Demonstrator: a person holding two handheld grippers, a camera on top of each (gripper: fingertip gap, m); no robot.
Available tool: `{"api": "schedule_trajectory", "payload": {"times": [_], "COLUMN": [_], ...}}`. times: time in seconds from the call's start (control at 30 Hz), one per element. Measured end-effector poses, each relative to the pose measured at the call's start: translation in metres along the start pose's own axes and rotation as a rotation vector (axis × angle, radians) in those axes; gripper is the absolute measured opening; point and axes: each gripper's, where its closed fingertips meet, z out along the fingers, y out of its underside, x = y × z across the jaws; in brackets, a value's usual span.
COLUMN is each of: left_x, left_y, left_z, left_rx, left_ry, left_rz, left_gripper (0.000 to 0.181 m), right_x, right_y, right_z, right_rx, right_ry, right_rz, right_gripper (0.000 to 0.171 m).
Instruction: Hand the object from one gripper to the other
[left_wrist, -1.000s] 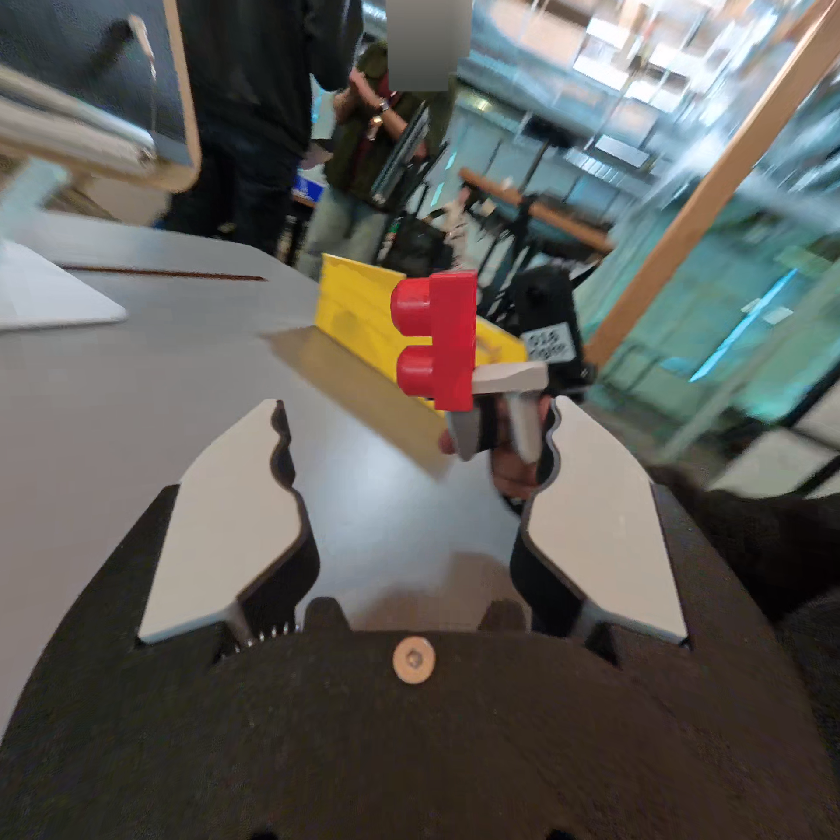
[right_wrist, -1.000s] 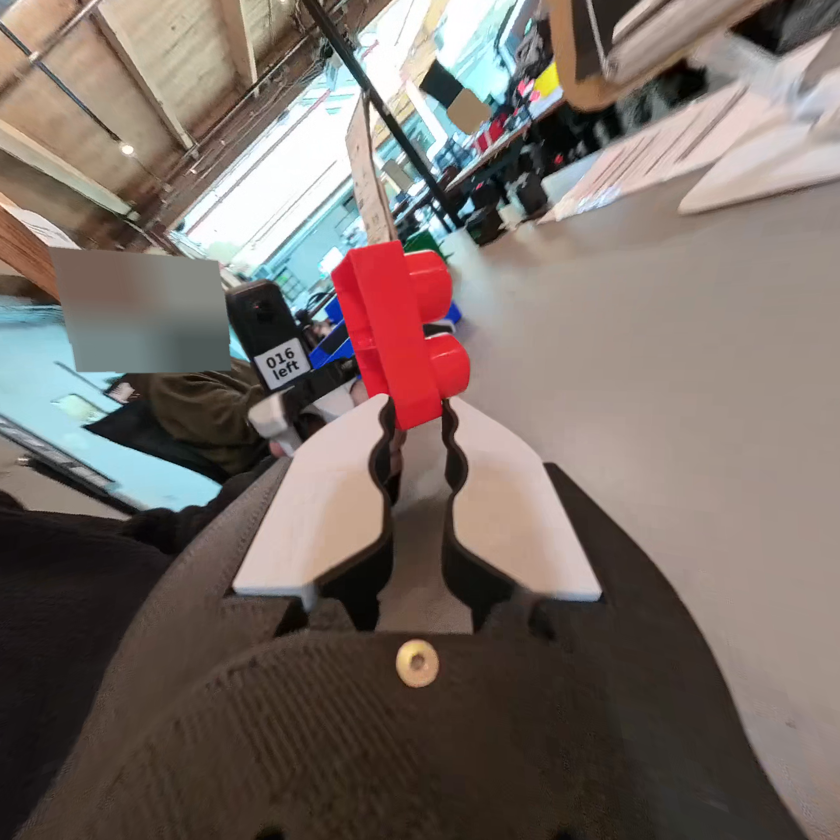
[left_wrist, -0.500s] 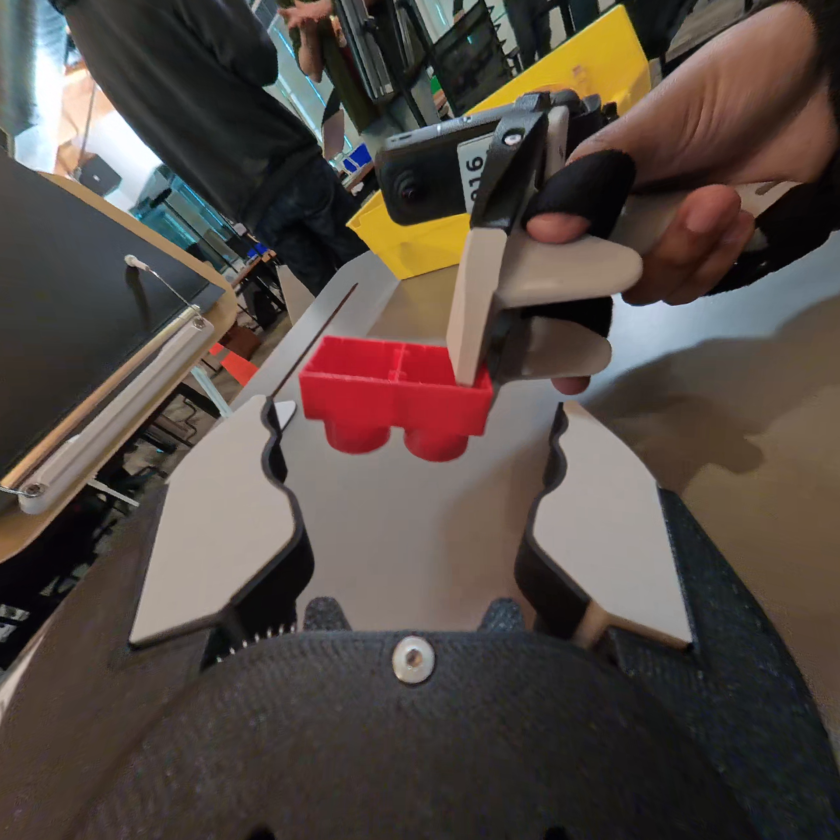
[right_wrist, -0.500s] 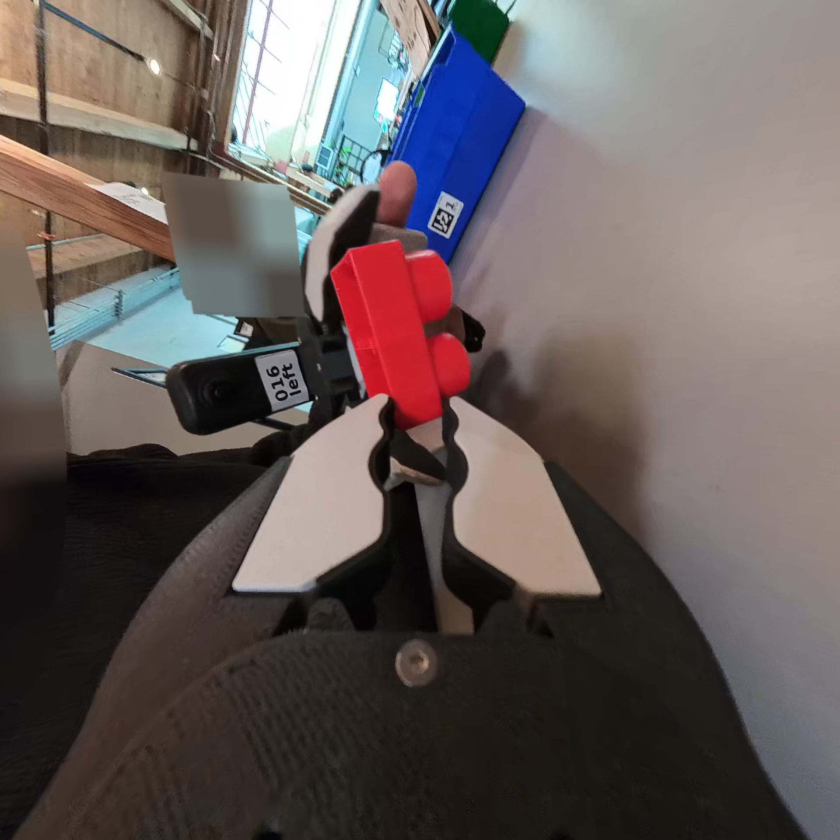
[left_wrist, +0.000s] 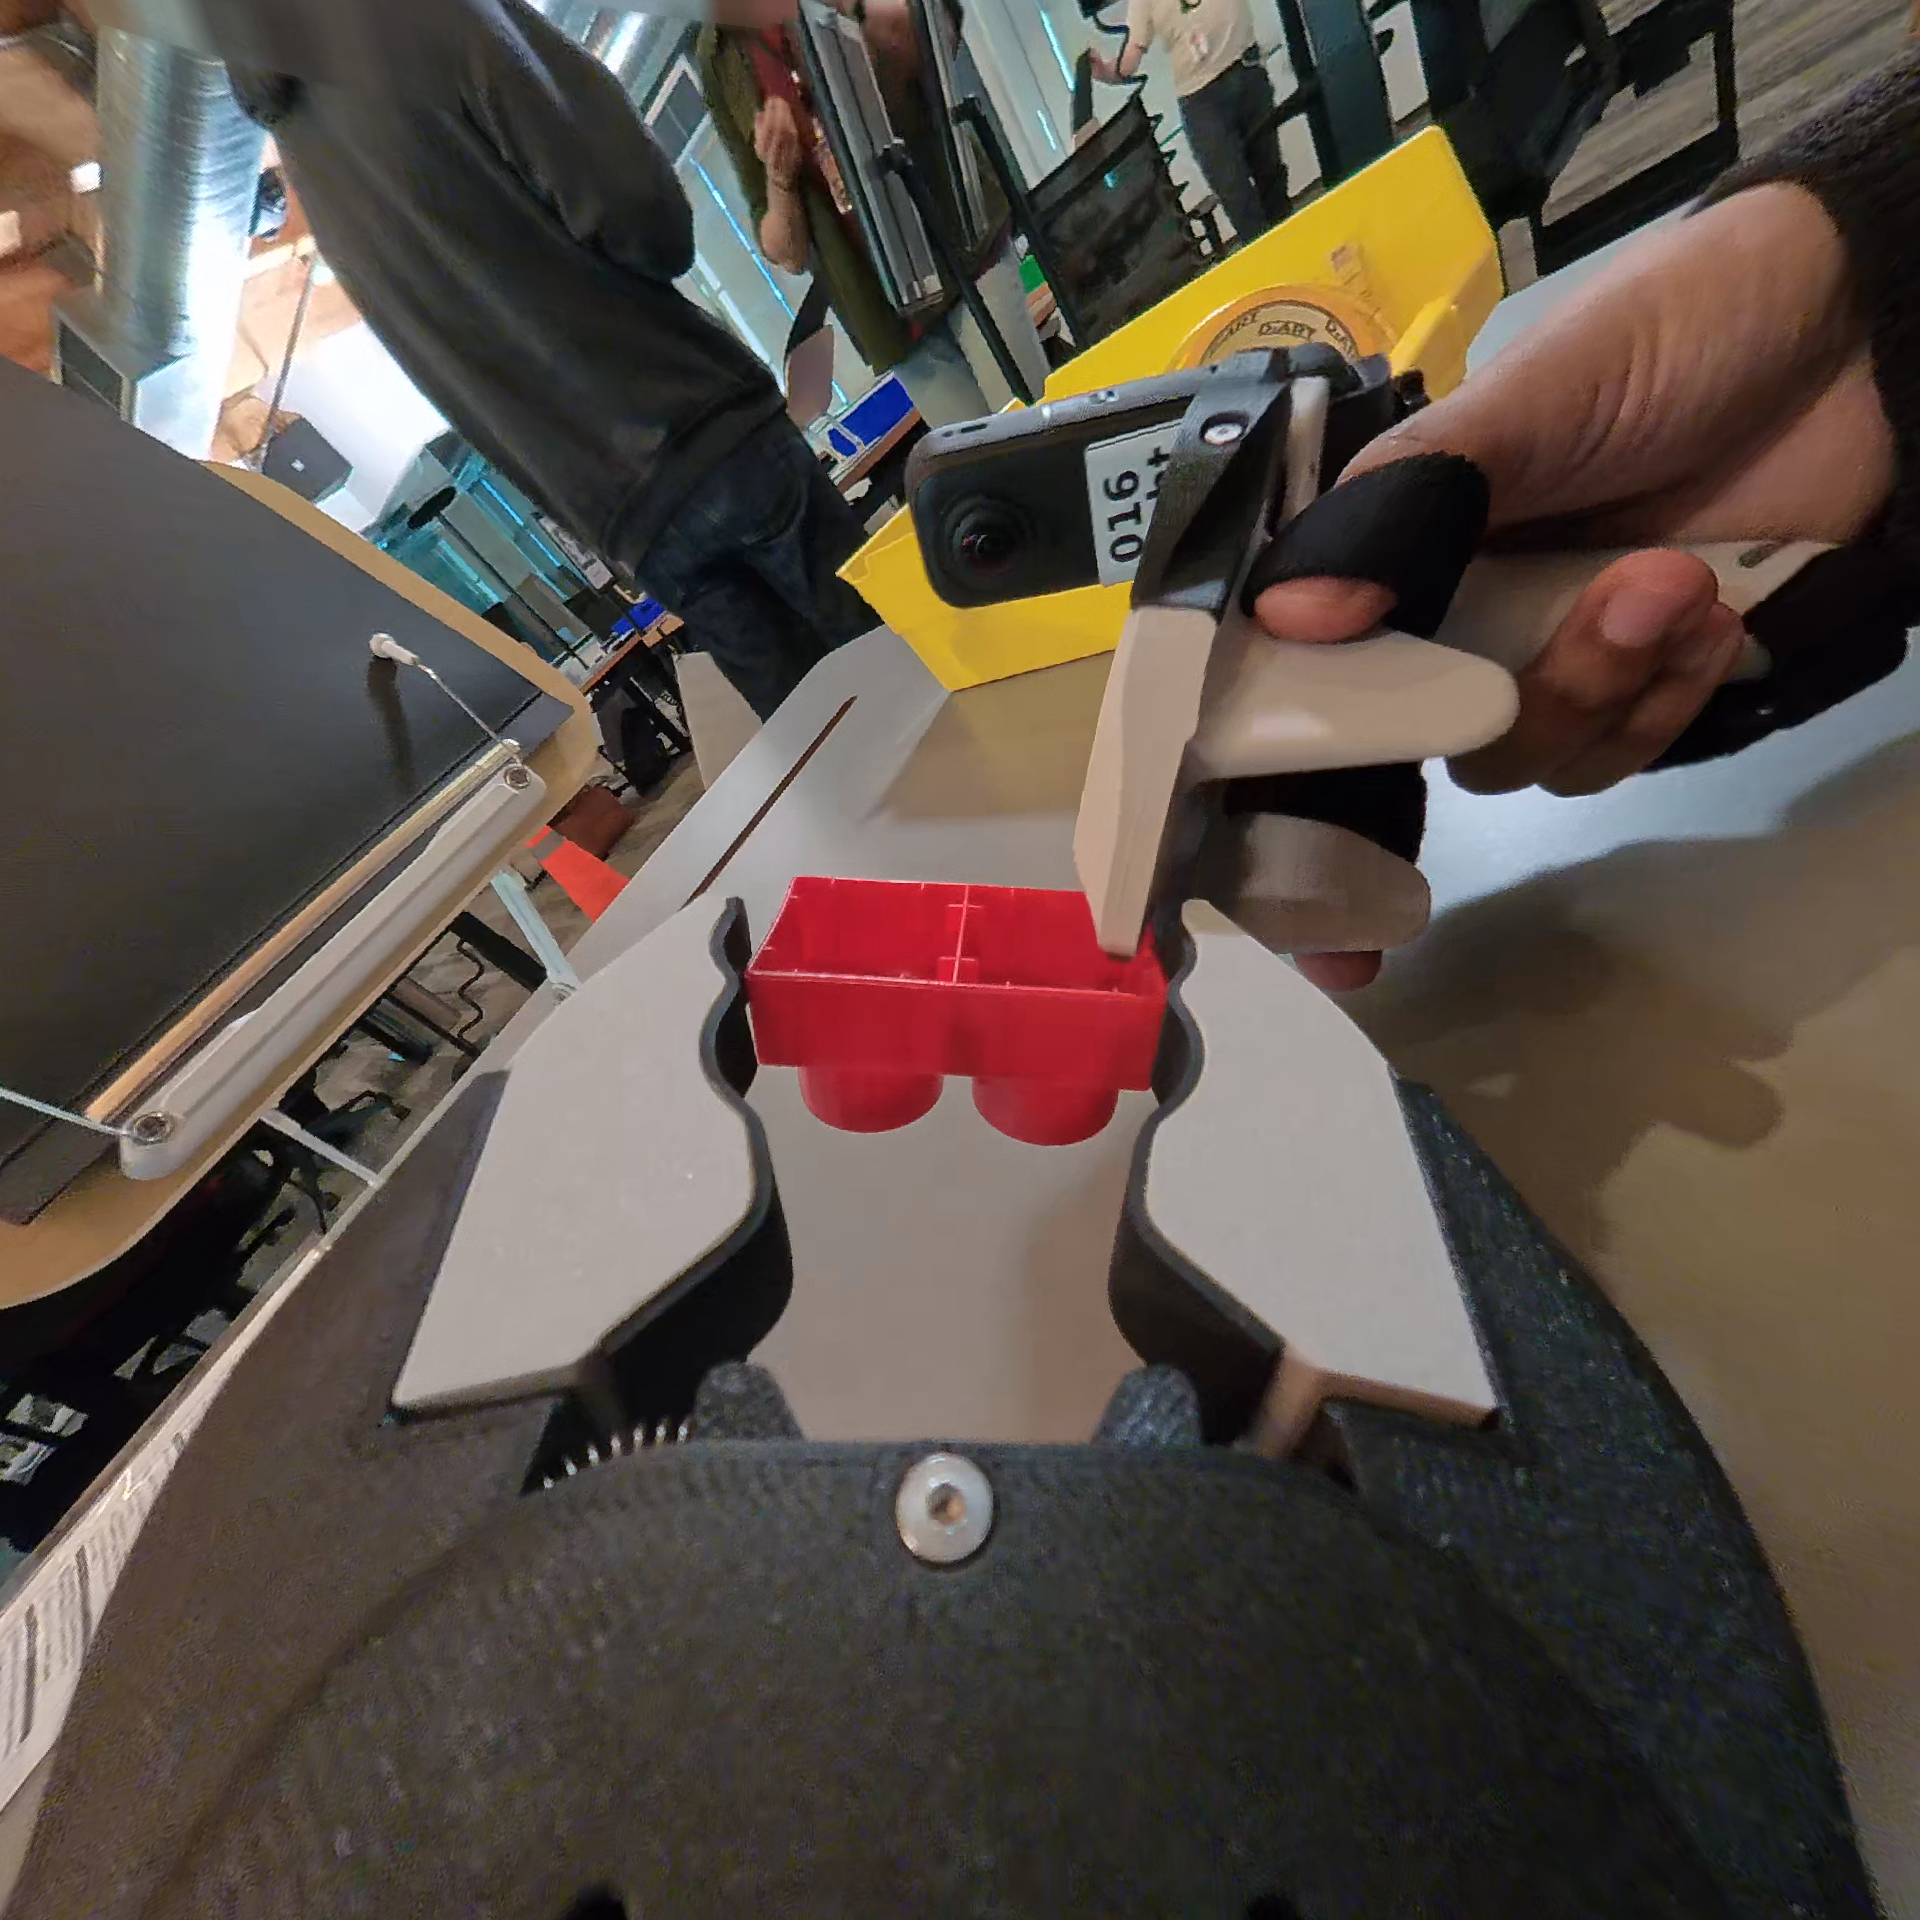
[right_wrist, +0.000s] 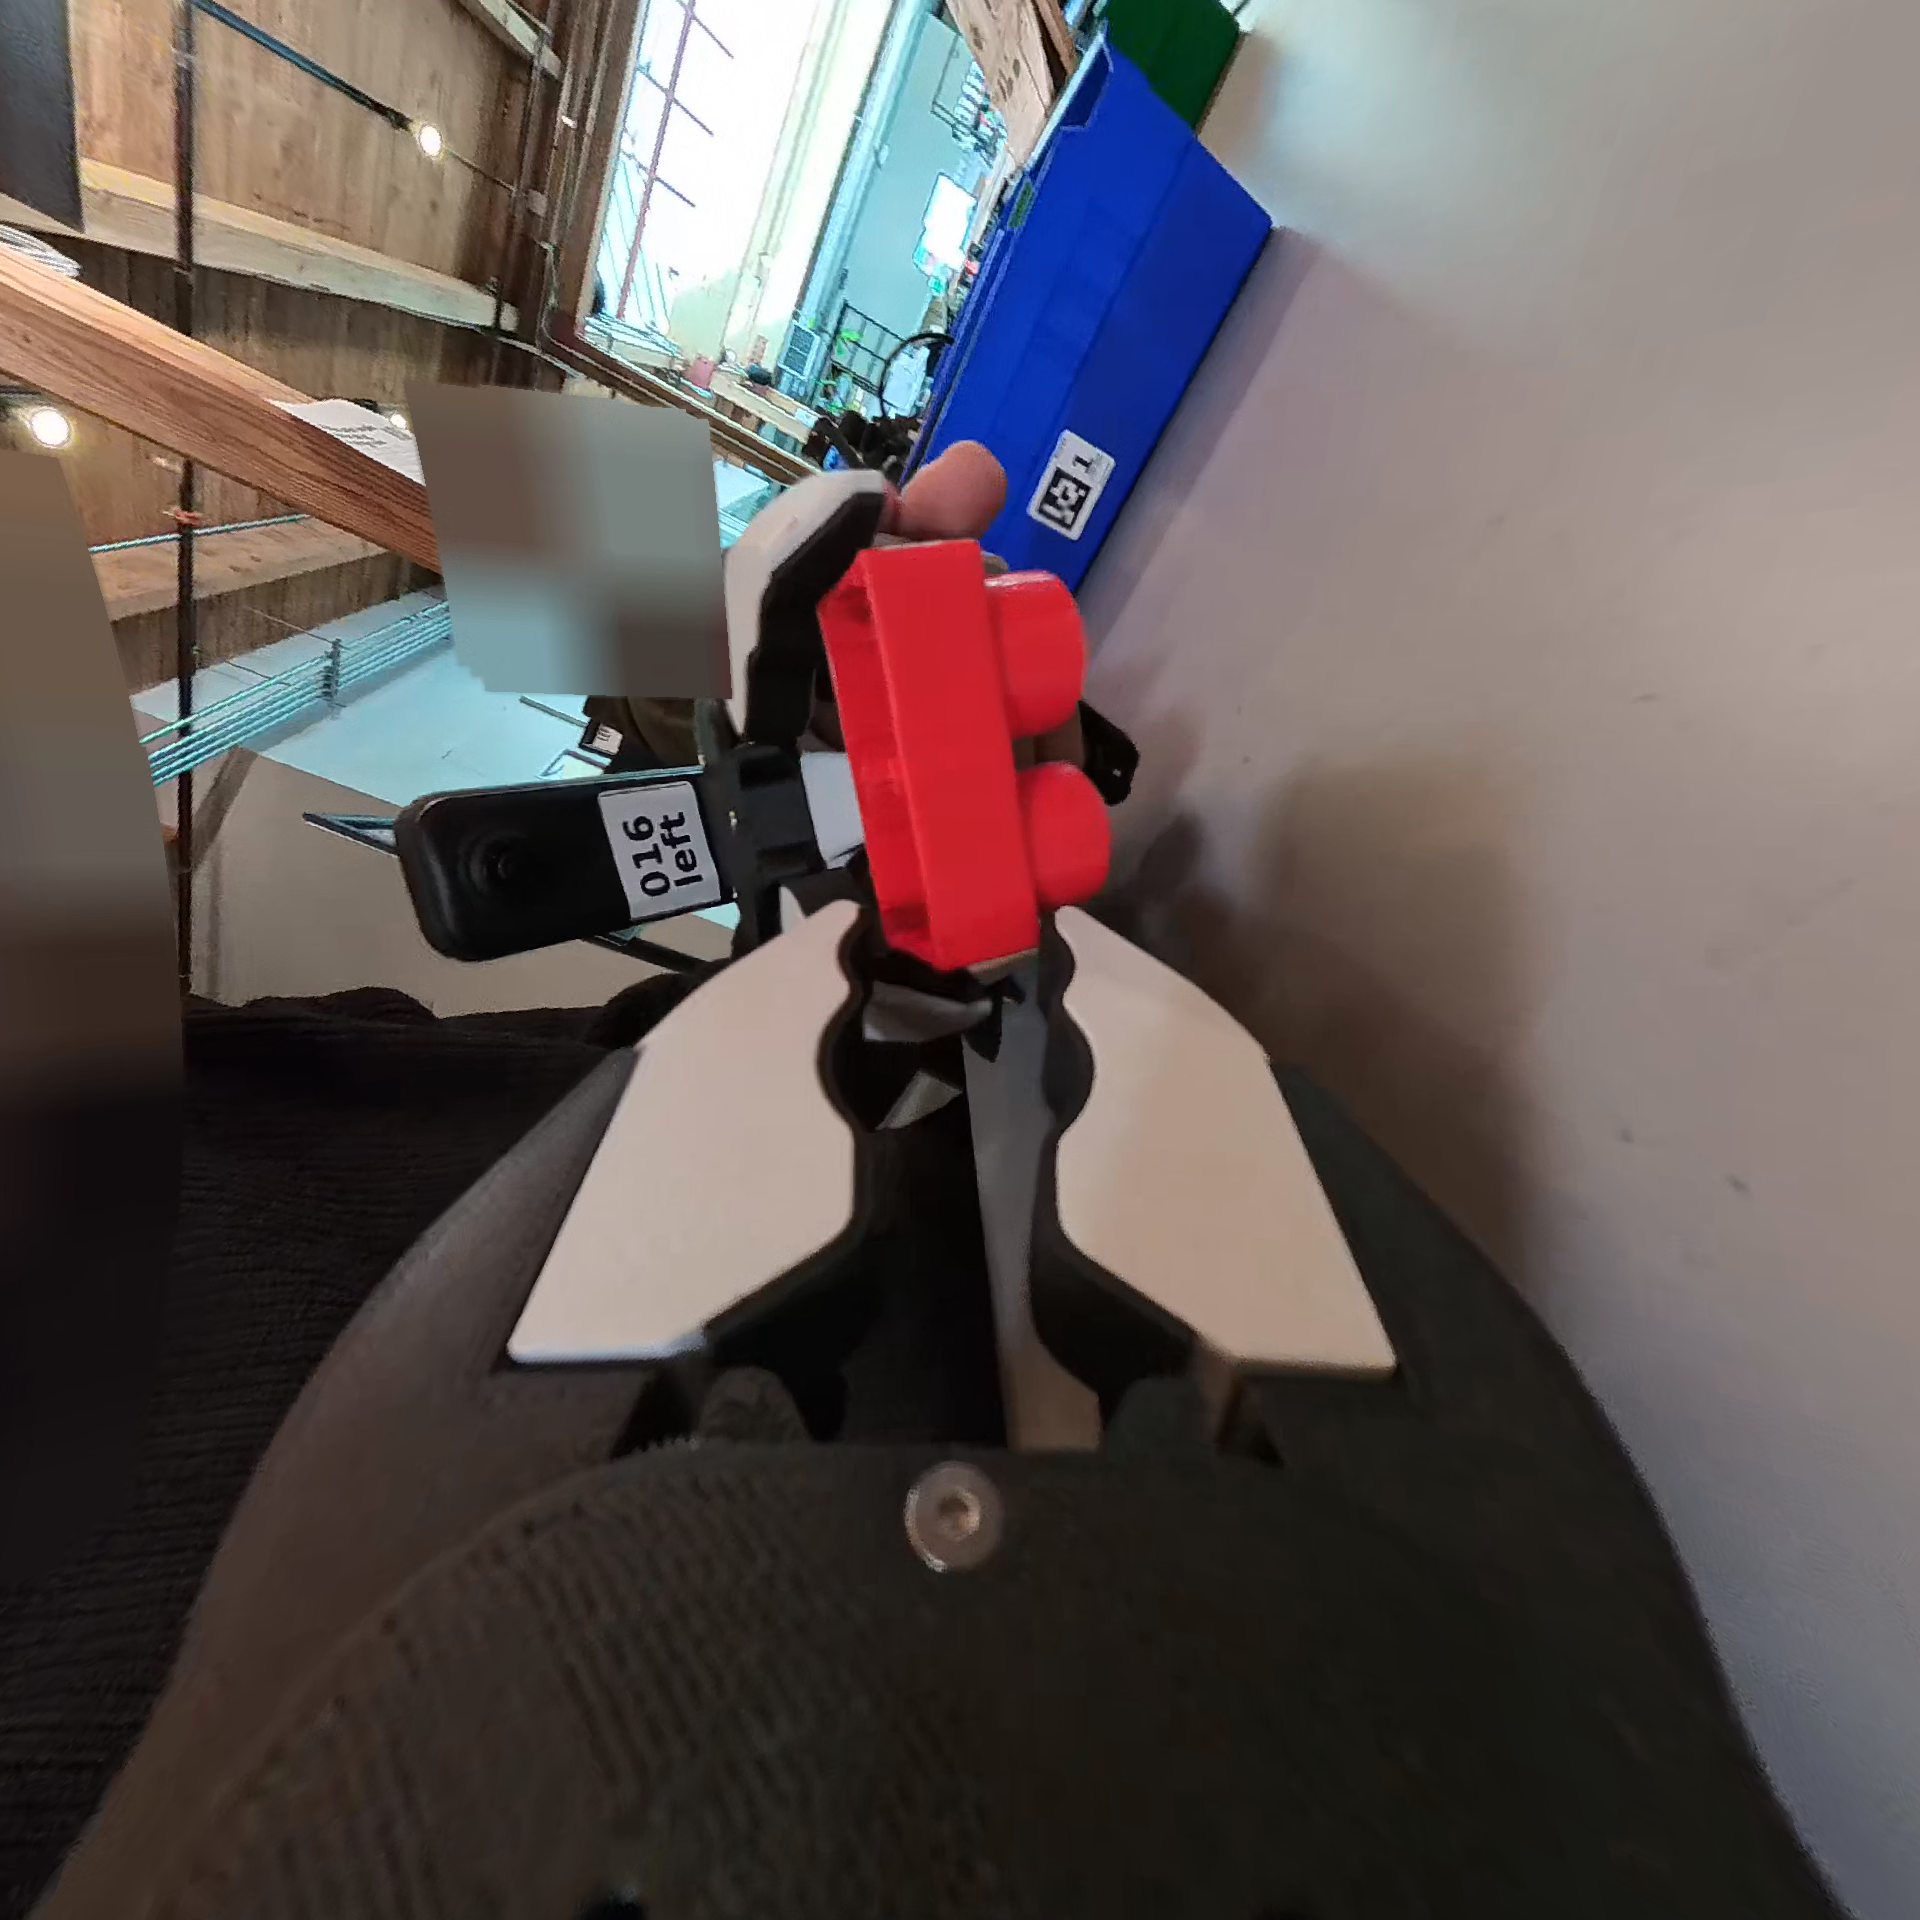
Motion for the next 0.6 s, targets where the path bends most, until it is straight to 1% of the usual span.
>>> {"api": "schedule_trajectory", "payload": {"times": [0.07,0.13,0.27,0.43,0.6], "left_x": [-0.003,-0.006,-0.021,-0.046,-0.065], "left_y": [0.001,-0.001,-0.006,-0.013,-0.022], "left_z": [0.000,-0.001,-0.005,-0.015,-0.027], "left_rx": [-0.002,0.007,0.058,0.173,0.345], "left_ry": [-0.009,-0.014,-0.028,-0.036,0.057], "left_rz": [-0.013,-0.052,-0.228,-0.530,-0.941], "left_gripper": [0.076,0.076,0.076,0.076,0.076], "right_x": [-0.004,-0.006,-0.015,-0.019,-0.027], "right_y": [-0.003,-0.007,-0.019,-0.040,-0.050], "right_z": [0.000,0.000,-0.004,-0.016,-0.022], "right_rx": [0.025,0.048,0.122,0.263,0.343], "right_ry": [-0.021,-0.023,-0.016,0.056,0.112], "right_rz": [-0.017,-0.049,-0.156,-0.321,-0.484], "right_gripper": [0.041,0.048,0.056,0.069,0.074]}}
